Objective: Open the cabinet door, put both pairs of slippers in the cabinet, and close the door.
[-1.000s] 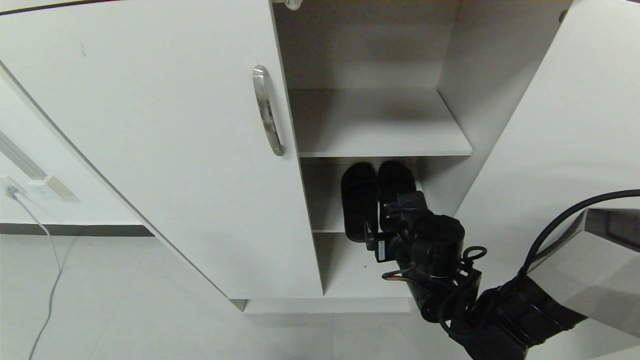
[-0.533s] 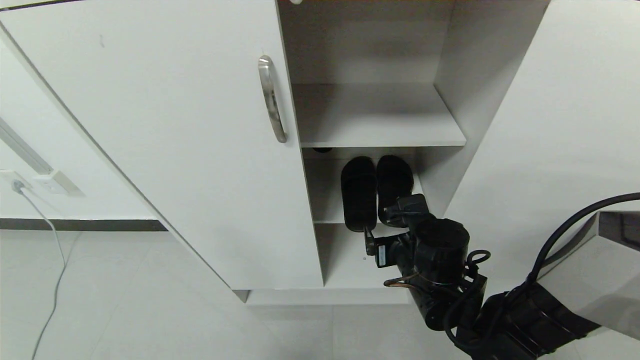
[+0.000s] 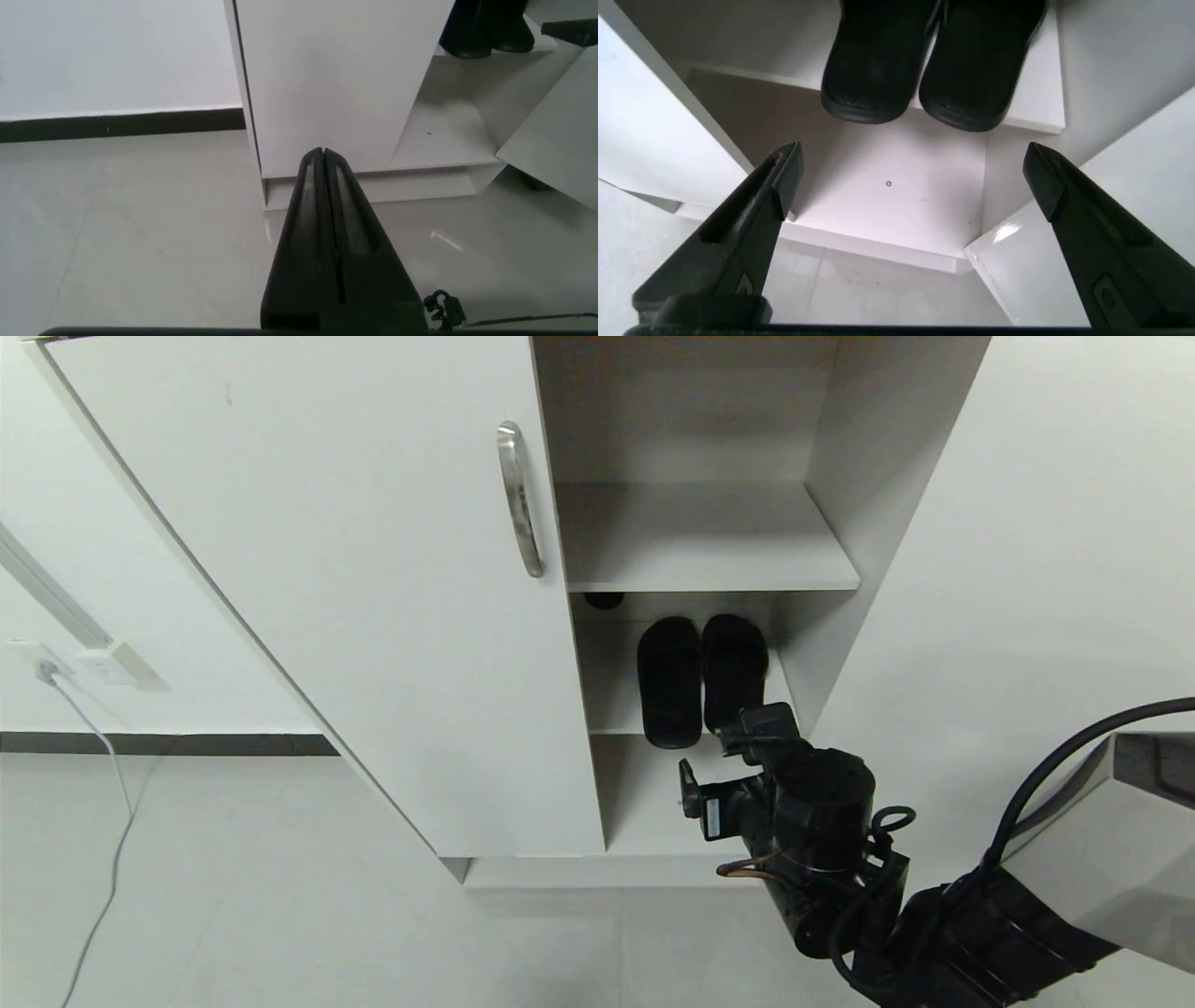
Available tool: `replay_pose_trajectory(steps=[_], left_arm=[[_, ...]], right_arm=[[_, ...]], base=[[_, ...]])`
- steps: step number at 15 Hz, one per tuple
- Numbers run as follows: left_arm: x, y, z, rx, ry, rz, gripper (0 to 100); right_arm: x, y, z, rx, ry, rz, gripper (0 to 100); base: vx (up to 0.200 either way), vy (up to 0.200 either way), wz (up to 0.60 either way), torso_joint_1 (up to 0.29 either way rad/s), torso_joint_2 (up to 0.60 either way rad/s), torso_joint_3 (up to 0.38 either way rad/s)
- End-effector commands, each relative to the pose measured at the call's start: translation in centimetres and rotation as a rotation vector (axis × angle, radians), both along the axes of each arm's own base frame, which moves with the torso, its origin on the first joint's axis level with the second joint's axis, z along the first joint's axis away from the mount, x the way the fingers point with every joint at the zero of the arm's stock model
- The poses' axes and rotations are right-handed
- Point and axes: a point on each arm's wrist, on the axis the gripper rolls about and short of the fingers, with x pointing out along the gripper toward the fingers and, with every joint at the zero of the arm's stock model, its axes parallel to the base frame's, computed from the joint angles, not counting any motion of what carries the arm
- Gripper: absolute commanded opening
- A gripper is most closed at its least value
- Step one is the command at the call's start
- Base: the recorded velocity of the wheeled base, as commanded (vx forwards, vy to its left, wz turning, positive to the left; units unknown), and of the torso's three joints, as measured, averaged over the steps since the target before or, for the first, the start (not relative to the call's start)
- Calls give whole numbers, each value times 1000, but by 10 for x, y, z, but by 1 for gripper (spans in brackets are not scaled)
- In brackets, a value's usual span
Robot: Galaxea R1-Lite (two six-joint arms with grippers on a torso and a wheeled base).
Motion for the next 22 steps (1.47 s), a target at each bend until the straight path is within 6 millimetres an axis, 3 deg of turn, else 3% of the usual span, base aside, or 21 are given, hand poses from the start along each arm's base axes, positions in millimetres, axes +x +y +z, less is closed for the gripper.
replay_pose_trajectory(steps=[1,12,22], left_arm=[[0,0,0,0,1,0,0],[0,0,0,1,1,0,0],[0,0,0,3,1,0,0]], right_arm=[[-1,0,-2,-6,5,2,100],[-4,2,-3,-18,7,4,100],[-9,1,-4,-18,2,10,100]], base=[[0,0,0,0,0,0],[0,0,0,0,0,0],[0,0,0,1,2,181]])
